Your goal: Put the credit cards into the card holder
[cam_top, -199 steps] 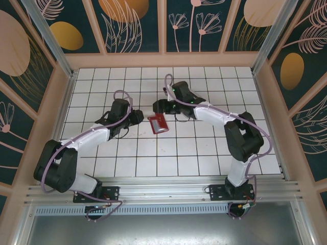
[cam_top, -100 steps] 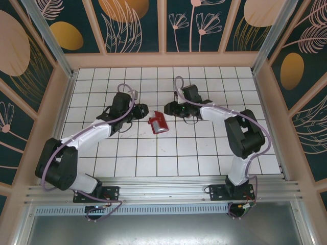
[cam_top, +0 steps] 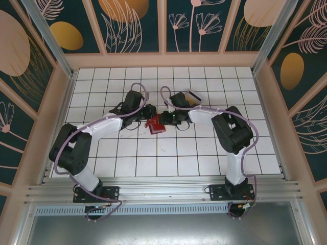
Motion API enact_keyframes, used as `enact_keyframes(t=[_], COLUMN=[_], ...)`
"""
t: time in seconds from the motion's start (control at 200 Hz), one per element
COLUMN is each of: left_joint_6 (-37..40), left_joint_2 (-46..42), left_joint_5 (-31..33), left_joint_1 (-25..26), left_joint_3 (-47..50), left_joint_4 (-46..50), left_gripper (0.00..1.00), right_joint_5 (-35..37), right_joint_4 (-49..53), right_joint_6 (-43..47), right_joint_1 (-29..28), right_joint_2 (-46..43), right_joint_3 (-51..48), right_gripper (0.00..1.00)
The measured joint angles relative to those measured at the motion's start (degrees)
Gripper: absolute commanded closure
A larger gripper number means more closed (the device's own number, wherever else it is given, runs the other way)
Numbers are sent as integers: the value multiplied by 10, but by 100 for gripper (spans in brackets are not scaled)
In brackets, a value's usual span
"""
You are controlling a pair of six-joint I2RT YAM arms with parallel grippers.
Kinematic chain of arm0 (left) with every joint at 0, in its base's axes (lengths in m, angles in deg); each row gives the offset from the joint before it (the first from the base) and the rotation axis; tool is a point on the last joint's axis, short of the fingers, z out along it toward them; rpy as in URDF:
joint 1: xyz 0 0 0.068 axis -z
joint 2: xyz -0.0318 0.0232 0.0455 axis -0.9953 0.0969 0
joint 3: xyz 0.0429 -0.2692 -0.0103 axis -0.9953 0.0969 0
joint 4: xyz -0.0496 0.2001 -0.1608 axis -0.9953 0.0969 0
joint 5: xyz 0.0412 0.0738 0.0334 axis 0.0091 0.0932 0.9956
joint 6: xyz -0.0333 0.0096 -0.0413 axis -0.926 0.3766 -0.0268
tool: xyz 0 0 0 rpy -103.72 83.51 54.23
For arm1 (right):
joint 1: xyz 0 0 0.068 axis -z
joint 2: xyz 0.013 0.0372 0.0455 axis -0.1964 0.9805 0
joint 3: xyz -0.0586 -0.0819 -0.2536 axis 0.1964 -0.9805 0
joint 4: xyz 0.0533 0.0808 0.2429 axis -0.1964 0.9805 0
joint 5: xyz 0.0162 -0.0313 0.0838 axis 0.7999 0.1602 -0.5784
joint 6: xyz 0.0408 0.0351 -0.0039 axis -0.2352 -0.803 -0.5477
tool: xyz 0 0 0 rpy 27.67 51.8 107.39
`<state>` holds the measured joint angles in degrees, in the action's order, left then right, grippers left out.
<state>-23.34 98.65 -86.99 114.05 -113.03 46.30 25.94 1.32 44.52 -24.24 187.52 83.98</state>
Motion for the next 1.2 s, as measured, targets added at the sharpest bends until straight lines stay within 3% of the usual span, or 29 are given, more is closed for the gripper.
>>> enact_keyframes(t=[0.36,0.731,0.951,1.201], left_joint_6=[-9,-11,-22,-33], left_joint_2=[78,75,60,52], left_joint_5=[49,66,69,73], left_joint_1=[-1,0,0,0], left_joint_3=[16,38,73,96], left_joint_4=[12,-25,-65,-90], left_gripper=[95,100,100,100], right_joint_5=[25,-66,-143,-168], right_joint_4=[14,-28,-80,-106], right_joint_6=[16,-22,-69,-90], right_joint_1=[-9,42,39,19], right_joint_2=[12,12,27,44], right_joint_3=[16,-16,-33,-23], right_gripper=[64,56,55,58])
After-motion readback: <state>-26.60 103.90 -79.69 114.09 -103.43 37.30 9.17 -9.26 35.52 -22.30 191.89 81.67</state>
